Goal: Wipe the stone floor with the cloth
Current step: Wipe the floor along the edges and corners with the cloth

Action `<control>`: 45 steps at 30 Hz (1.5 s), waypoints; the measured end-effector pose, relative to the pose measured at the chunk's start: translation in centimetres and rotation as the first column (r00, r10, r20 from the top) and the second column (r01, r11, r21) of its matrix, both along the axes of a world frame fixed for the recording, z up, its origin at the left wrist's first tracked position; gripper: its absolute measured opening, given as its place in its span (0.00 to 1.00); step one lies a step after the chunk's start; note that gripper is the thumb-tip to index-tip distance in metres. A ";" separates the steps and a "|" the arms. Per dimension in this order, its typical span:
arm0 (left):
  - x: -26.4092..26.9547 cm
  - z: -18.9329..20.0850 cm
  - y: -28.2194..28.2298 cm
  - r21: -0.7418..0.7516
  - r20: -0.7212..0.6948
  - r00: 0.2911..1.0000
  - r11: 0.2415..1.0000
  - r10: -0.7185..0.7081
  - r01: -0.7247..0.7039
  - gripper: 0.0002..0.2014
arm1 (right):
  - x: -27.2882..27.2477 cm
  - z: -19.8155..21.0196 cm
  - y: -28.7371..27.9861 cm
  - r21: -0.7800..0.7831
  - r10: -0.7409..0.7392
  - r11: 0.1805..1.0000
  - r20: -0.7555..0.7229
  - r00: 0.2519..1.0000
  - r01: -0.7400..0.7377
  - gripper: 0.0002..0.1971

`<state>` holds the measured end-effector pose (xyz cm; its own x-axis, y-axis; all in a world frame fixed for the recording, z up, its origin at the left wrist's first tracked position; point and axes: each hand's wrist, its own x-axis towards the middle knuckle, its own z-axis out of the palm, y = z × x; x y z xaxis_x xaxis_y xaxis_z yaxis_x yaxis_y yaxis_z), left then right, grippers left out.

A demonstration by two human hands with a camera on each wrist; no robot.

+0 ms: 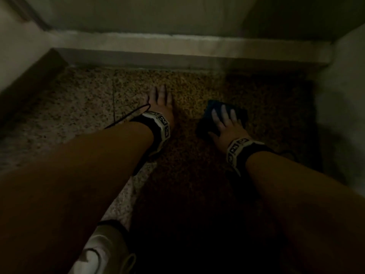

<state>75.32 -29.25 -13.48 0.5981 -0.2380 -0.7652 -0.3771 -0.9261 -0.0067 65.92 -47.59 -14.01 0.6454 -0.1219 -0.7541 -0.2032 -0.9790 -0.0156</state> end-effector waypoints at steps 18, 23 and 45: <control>-5.6 0.5 -6.0 0.147 -0.013 0.933 0.924 0.359 -0.353 0.43 | 7.7 -0.3 -4.9 0.091 0.191 0.975 0.147 0.971 -0.205 0.32; -7.9 0.8 -6.7 0.167 -0.013 0.950 0.938 0.311 -0.304 0.38 | 2.5 -0.5 -5.9 0.093 0.265 0.957 0.098 0.959 -0.274 0.32; -10.9 0.5 -10.6 -0.045 0.064 0.834 0.837 0.548 -0.546 0.45 | 4.7 -1.0 -9.4 0.158 0.156 0.972 0.113 0.981 -0.173 0.31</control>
<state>64.39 -39.88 -13.00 0.6888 0.1265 -0.7138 0.1914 -0.9815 0.0107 70.63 -57.01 -15.06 0.7185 0.1142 -0.6861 -0.0285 -0.9808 -0.1932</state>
